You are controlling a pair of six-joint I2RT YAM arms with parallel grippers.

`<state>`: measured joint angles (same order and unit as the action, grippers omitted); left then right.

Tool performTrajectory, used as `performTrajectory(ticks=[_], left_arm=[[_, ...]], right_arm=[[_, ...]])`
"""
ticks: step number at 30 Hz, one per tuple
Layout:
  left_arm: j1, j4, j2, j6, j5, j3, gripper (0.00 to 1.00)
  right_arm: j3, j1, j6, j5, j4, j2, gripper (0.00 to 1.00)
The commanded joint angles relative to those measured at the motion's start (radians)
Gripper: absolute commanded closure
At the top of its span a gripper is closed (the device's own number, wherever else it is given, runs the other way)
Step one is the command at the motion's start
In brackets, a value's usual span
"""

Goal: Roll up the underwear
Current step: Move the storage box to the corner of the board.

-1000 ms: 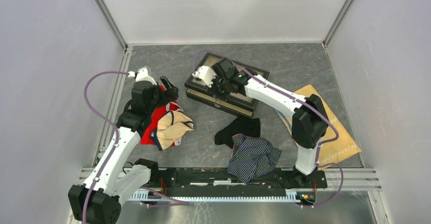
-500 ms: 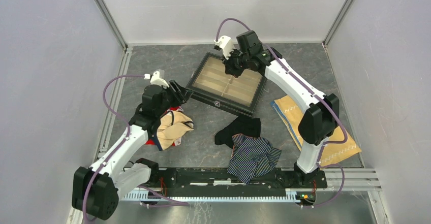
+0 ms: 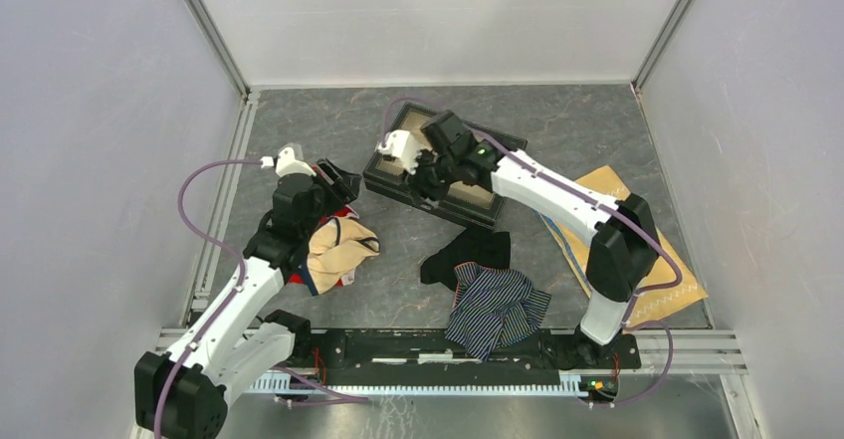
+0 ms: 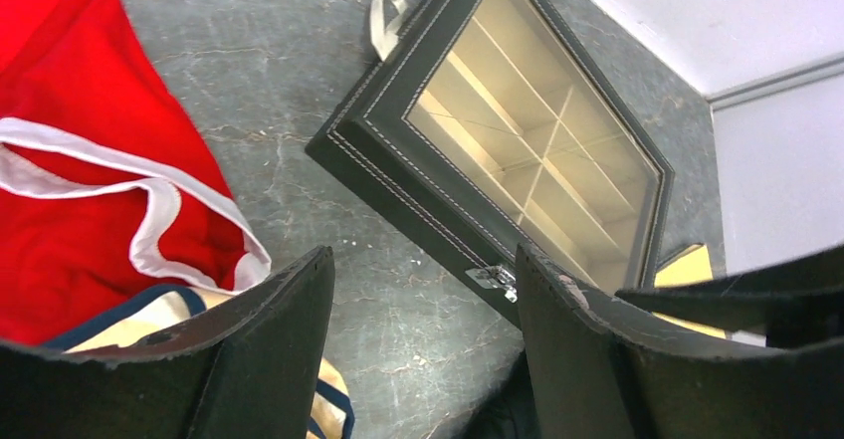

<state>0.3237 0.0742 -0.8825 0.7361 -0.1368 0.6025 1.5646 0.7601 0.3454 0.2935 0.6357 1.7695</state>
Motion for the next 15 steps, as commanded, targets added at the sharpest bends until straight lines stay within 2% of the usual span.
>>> performTrajectory(ticks=[1, 15], left_arm=[[0.0, 0.053, 0.028, 0.048, -0.087, 0.001, 0.27], [0.0, 0.069, 0.035, 0.04, -0.094, 0.003, 0.26]], right_arm=[[0.036, 0.06, 0.012, -0.125, -0.03, 0.054, 0.48], [0.049, 0.108, 0.015, -0.218, -0.037, 0.152, 0.48]])
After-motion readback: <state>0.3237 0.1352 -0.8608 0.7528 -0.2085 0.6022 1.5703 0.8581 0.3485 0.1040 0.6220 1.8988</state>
